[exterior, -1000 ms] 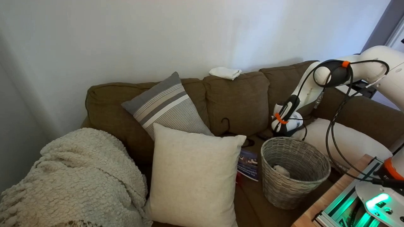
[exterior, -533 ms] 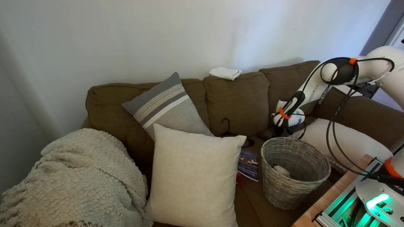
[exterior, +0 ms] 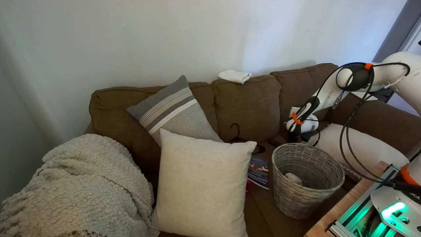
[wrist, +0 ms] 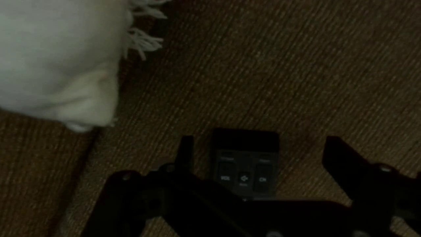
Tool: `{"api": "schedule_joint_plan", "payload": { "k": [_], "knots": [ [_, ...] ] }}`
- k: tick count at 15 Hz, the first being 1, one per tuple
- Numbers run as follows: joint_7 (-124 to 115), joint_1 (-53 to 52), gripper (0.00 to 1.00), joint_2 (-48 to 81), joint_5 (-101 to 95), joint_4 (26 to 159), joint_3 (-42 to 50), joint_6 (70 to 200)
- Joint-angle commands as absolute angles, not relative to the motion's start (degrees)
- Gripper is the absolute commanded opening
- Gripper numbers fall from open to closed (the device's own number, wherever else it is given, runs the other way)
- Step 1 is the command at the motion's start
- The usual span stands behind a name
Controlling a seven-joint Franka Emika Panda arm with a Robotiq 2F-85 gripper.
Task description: Put the black remote control on the backrest of the sofa.
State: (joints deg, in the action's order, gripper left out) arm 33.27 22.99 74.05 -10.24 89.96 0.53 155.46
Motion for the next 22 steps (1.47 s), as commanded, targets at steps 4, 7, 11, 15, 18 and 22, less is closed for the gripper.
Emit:
{"api": "schedule_joint_plan", "payload": {
  "k": [4,7,11,15,18,22],
  "knots": [
    [26.9,21.8,1.00,76.9,-10.5,89.5,1.8,167.9],
    [27.3,22.3,1.00,76.2,-11.2,89.7,1.1,166.7],
    [26.7,22.2,1.00,76.2,-11.2,89.6,1.4,166.7],
    [26.4,23.1,1.00,77.2,-10.6,88.7,0.4,168.0],
    [27.3,24.5,0.71,78.5,-10.6,87.8,-1.2,169.5],
    [27.4,25.3,0.45,80.0,-10.8,86.9,-1.9,170.8]
  ]
}}
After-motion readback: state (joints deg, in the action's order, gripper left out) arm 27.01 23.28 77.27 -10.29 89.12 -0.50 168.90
